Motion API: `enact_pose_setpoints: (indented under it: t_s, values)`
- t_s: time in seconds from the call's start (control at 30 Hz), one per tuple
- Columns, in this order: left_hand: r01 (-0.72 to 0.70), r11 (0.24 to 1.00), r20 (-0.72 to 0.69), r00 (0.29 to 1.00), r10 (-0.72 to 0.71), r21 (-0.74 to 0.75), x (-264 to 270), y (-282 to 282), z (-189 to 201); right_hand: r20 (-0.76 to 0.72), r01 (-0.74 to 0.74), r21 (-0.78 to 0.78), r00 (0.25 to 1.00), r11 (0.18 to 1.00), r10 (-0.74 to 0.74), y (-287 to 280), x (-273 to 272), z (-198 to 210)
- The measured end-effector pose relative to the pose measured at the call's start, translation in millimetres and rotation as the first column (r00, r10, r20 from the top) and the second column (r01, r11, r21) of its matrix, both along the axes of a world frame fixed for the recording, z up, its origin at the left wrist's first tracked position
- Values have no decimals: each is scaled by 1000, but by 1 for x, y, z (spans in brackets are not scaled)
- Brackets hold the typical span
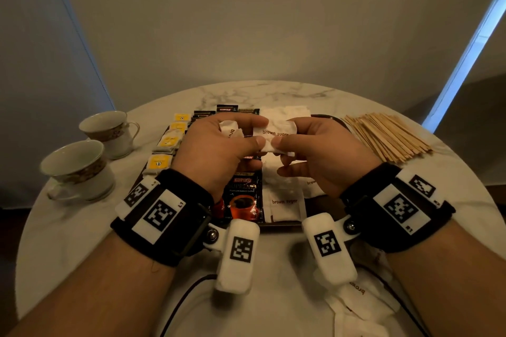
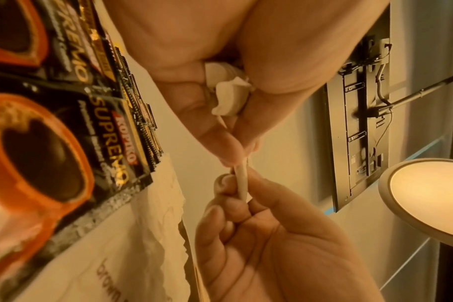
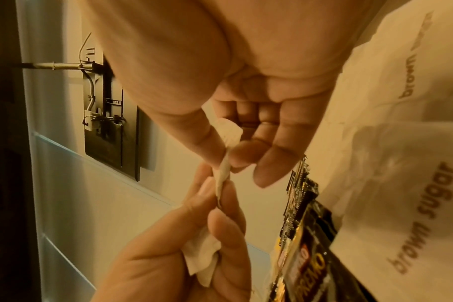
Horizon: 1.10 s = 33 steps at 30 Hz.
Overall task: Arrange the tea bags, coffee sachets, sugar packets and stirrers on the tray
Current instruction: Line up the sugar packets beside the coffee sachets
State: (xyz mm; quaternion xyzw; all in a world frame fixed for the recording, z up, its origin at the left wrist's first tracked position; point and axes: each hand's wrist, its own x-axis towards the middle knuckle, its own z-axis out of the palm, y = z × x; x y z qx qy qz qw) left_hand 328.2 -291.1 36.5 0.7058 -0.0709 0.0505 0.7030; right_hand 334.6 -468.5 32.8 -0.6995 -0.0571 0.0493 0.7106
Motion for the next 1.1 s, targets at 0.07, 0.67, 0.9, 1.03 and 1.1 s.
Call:
enact_pose_setpoints:
  t_s: [0.07,0.67,0.9,1.03,1.1]
  values:
    - [10,1000,11,1000,-10,28,-1,-1,0,-19,23,4,1000,1000,-23,0,1,0]
    - [66,991,18,997,-69,120,-12,-11,1,-94,195,-59,975,979,-200,-36,-24,0]
    - [100,987,-13,995,-99,124,-17,-15,0,-101,280,-222,946,934,-308,-44,-40,2]
    - [23,999,-53,998,-21,33,-4,-4,-1,-279,328,-282,871,902,-404,-52,-42,-5]
    - [-4,1000,-64,998,4,-1,0,-2,-3,-294,319,-301,866,899,-405,-53,-39,-6]
